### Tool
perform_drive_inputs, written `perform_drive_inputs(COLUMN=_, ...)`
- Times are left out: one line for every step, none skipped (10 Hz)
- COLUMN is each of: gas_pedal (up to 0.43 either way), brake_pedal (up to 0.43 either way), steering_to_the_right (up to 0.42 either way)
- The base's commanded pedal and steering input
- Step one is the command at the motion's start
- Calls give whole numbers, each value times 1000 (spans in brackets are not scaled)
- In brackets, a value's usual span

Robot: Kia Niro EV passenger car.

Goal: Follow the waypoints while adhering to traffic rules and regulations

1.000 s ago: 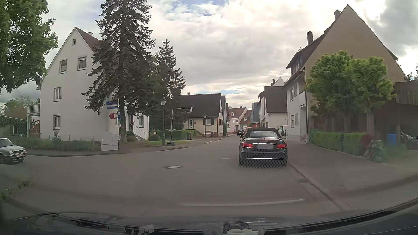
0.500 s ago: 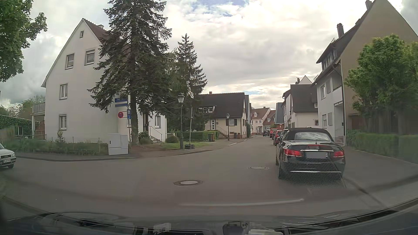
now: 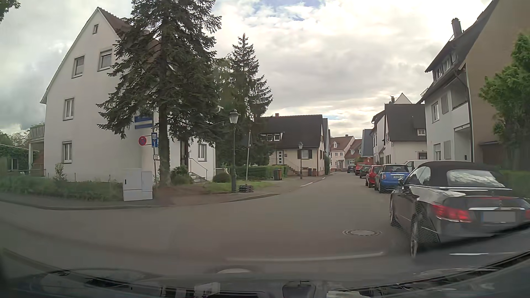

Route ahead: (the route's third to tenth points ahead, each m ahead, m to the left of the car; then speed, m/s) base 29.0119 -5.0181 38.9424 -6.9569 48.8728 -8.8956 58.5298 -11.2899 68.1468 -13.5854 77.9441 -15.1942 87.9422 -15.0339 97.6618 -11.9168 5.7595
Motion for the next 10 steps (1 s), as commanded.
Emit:
perform_drive_inputs(gas_pedal=67, brake_pedal=0, steering_to_the_right=23)
perform_drive_inputs(gas_pedal=67, brake_pedal=0, steering_to_the_right=35)
perform_drive_inputs(gas_pedal=67, brake_pedal=0, steering_to_the_right=50)
perform_drive_inputs(gas_pedal=67, brake_pedal=0, steering_to_the_right=65)
perform_drive_inputs(gas_pedal=67, brake_pedal=0, steering_to_the_right=77)
perform_drive_inputs(gas_pedal=67, brake_pedal=0, steering_to_the_right=89)
perform_drive_inputs(gas_pedal=79, brake_pedal=0, steering_to_the_right=99)
perform_drive_inputs(gas_pedal=79, brake_pedal=0, steering_to_the_right=104)
perform_drive_inputs(gas_pedal=79, brake_pedal=0, steering_to_the_right=107)
perform_drive_inputs(gas_pedal=87, brake_pedal=0, steering_to_the_right=107)
